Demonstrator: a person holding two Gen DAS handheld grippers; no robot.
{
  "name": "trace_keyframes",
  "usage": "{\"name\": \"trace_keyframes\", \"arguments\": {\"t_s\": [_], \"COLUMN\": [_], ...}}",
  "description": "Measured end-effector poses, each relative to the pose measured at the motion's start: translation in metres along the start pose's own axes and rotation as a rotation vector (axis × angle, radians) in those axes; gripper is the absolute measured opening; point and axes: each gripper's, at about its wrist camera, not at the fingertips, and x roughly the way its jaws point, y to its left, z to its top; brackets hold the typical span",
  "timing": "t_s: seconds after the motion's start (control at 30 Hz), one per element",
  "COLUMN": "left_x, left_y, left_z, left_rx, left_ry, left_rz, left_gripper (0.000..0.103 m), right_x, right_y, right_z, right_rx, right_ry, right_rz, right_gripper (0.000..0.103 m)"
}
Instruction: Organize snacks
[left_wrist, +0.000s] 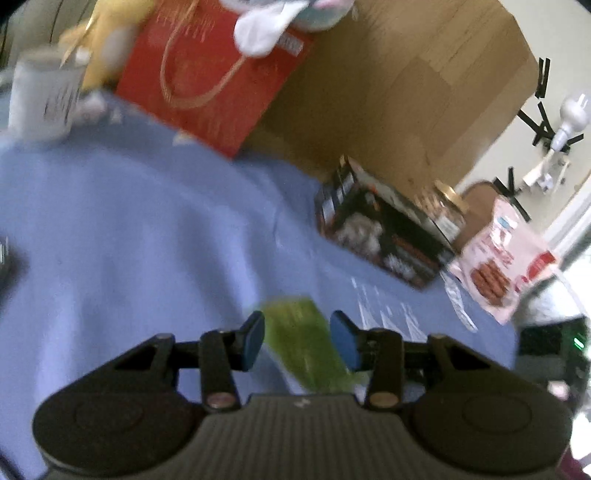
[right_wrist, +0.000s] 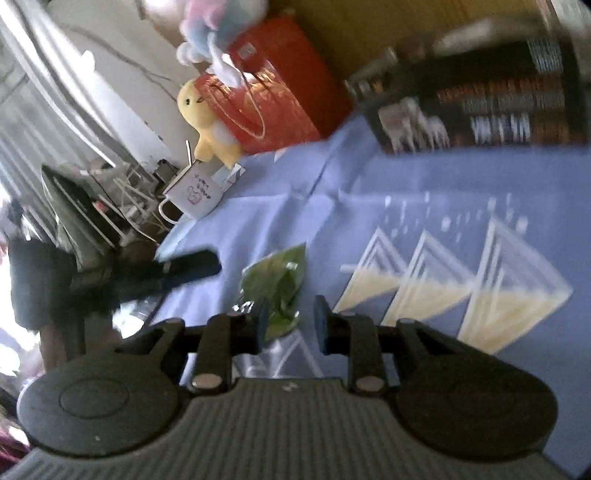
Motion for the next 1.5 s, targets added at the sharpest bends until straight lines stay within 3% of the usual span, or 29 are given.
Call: {"name": "trace_keyframes", "arguments": {"t_s": [0.1,0.23,0.27,0.3,0.33,0.37,0.6,0.87,0.97,1.13,1.23,1.4,1.5], "left_x": [0.003,0.01,0.012,0.013,0.014,0.014,0.026,0.084,0.11,0.16,0.18,0.172,0.159], "left_y": [0.006,0.018,0.021,0.021,0.02,0.017,-0.038,-0.129,-0.145,-0.146,-0.147,-0.154,-0.154], "left_z": [-0.013,-0.018,-0.019,-0.019,-0.018,-0.017,0.019,0.088,0.11,0.134,0.135,0.124,0.118], "left_rx": [-0.059,-0.179,-0.208,-0.217,-0.2,-0.189,-0.017,0.213,0.245,0.244,0.283,0.364,0.363], "left_ry": [0.055,0.062,0.06,0.051,0.052,0.054,0.023,-0.035,-0.053,-0.034,-0.03,-0.079,-0.097], "left_rz": [-0.025,-0.105,-0.116,-0.097,-0.064,-0.052,-0.069,-0.098,-0.094,-0.051,0.03,0.1,0.116], "left_gripper": [0.039,0.039,0.035,0.021,0.015,0.016,0.011,0.012,0.013,0.013,0.013,0.017,0.018], "right_x": [0.009,0.015,0.01,0.009,0.006,0.003,-0.036,-0.088,-0.091,-0.073,-0.053,-0.045,-0.059], "right_y": [-0.008,-0.011,-0.007,-0.006,-0.005,-0.004,-0.006,-0.037,-0.046,-0.065,-0.069,-0.063,-0.059], "right_z": [0.003,0.005,0.001,-0.001,-0.002,-0.002,0.01,0.067,0.094,0.126,0.133,0.124,0.118], "right_rx": [0.069,0.139,0.147,0.154,0.157,0.155,0.104,0.1,0.074,0.015,-0.054,-0.161,-0.147], "right_ry": [0.018,0.034,0.041,0.039,0.029,0.02,-0.117,-0.342,-0.394,-0.409,-0.396,-0.386,-0.446], "right_rz": [0.021,0.079,0.088,0.084,0.084,0.085,0.071,0.013,-0.037,-0.132,-0.204,-0.293,-0.31], "right_gripper": [0.03,0.026,0.019,0.018,0.017,0.015,0.013,0.013,0.013,0.013,0.014,0.017,0.021]}}
